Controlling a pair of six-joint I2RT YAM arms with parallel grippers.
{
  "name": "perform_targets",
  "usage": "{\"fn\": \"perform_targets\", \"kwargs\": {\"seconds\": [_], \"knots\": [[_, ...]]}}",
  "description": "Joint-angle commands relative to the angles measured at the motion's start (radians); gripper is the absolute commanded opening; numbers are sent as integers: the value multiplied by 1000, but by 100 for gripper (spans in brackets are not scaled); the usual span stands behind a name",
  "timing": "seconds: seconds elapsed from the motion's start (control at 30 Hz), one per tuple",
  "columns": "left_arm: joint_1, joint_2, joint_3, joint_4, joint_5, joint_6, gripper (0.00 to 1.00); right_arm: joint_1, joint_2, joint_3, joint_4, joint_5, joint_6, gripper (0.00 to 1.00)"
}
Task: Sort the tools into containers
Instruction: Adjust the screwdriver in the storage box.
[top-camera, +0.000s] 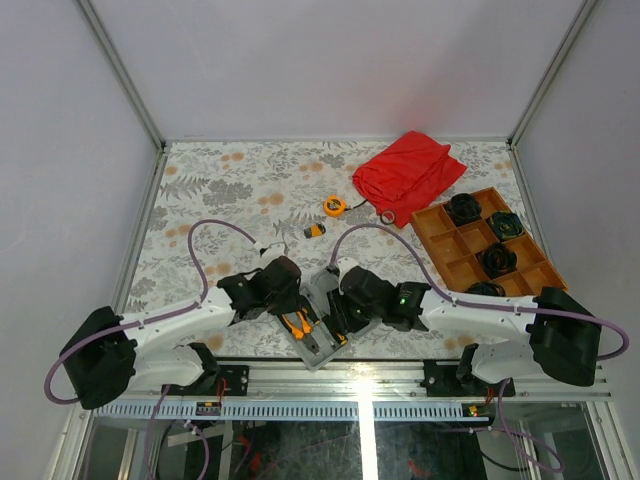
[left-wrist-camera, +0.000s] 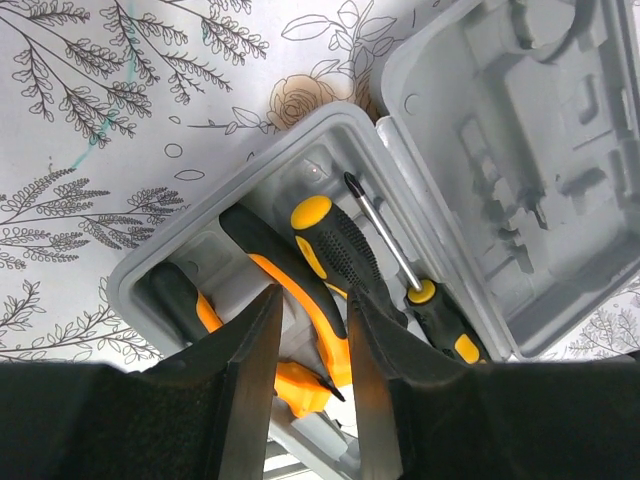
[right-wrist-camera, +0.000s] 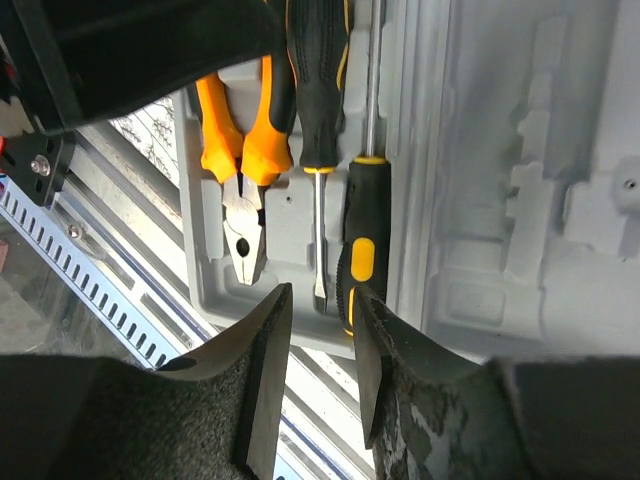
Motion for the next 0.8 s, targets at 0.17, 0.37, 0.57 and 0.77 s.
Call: {"fn": "perform_targets", "kwargs": {"seconds": [0.17,0.37,0.57,0.77], "knots": [[7,30,50,67,-32,-17,32,51,4,-44,135,12,116,37],[18,37,44,80,-34,-16,34,52,18,-34,124,15,126,37],[51,62,20,112,-3,-1,35,55,20,-34,114,27,147,37],[62,93,19,132,12,15,35,56,23,-31,107,31,151,37]]}}
